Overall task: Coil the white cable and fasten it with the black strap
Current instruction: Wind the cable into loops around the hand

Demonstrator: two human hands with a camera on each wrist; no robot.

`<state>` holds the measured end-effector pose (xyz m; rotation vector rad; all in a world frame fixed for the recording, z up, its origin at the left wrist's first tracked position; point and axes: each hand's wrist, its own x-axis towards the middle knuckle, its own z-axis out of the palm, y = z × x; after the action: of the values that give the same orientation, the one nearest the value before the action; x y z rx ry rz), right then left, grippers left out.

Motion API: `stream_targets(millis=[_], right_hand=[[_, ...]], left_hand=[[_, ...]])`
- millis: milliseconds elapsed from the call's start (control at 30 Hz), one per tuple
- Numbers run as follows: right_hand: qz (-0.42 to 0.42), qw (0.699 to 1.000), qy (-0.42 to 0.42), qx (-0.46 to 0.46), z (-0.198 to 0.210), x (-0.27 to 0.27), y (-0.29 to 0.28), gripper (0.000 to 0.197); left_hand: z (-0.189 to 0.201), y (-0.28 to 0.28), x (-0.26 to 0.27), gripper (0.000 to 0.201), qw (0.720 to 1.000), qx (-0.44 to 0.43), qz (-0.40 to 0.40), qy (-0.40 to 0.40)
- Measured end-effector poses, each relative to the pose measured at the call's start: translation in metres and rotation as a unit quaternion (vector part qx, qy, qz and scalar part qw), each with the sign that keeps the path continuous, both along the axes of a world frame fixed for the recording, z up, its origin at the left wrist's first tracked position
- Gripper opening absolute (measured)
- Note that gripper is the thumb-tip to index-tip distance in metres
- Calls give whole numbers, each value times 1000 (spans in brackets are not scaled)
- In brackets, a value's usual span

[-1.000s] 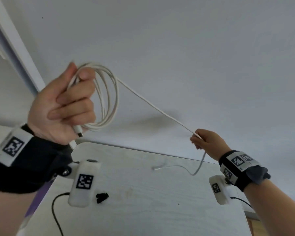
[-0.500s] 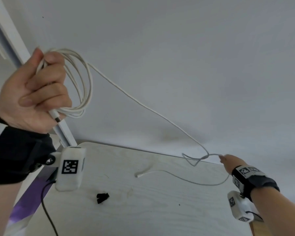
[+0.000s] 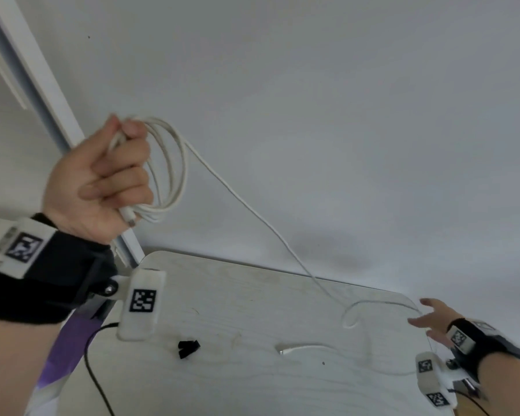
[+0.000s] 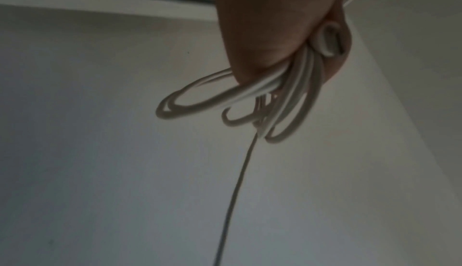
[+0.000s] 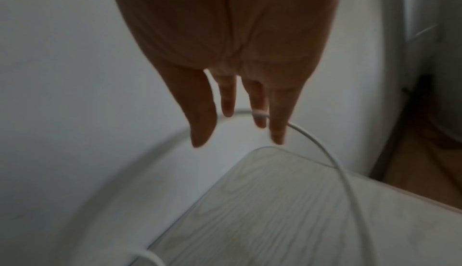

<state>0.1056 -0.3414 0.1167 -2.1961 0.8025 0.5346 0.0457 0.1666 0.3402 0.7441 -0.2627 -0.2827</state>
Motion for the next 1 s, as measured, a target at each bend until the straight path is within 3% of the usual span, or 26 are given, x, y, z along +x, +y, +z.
stream_targets(millis=[33, 100, 200, 300, 333, 400, 533, 600, 667, 767, 833, 900, 1000], right_hand=[[34, 999, 15, -15, 7, 1, 13, 77], [134, 986, 60, -83, 21, 7, 39, 83], [318, 927, 24, -196, 36, 18, 70, 72], [349, 931, -107, 11, 61, 8, 116, 62], [352, 923, -128, 89, 69, 2, 133, 64], [367, 895, -136, 213, 81, -15, 167, 48], [421, 843, -151, 300, 77, -41, 210, 32], [401, 839, -184, 318, 71, -44, 217, 24], [339, 858, -212, 322, 67, -42, 215, 22], [207, 898, -241, 303, 64, -37, 207, 14], [201, 910, -263, 248, 67, -36, 203, 17], [284, 907, -272, 150, 72, -36, 203, 17], [438, 857, -272, 8, 87, -43, 209, 11]], left_hand=[[-1, -8, -8, 28, 996, -53, -68, -10], [-11, -27, -2, 34, 995, -60, -85, 5], [-17, -40, 6, 35, 993, -46, -104, 31], [-18, -51, 9, 33, 985, -71, -153, 21], [-18, -54, 10, 33, 984, -81, -159, 24], [-16, -59, 12, 32, 984, -82, -157, 19], [-13, -65, 14, 32, 982, -97, -159, 10], [-15, -63, 16, 33, 980, -114, -165, 4], [-18, -58, 18, 34, 978, -128, -166, 5], [-23, -56, 18, 34, 984, -120, -132, 15], [-27, -62, 17, 32, 996, -62, -56, 18], [-27, -71, 16, 32, 999, -5, 19, 30], [-29, -88, 17, 32, 993, 35, 94, 58]])
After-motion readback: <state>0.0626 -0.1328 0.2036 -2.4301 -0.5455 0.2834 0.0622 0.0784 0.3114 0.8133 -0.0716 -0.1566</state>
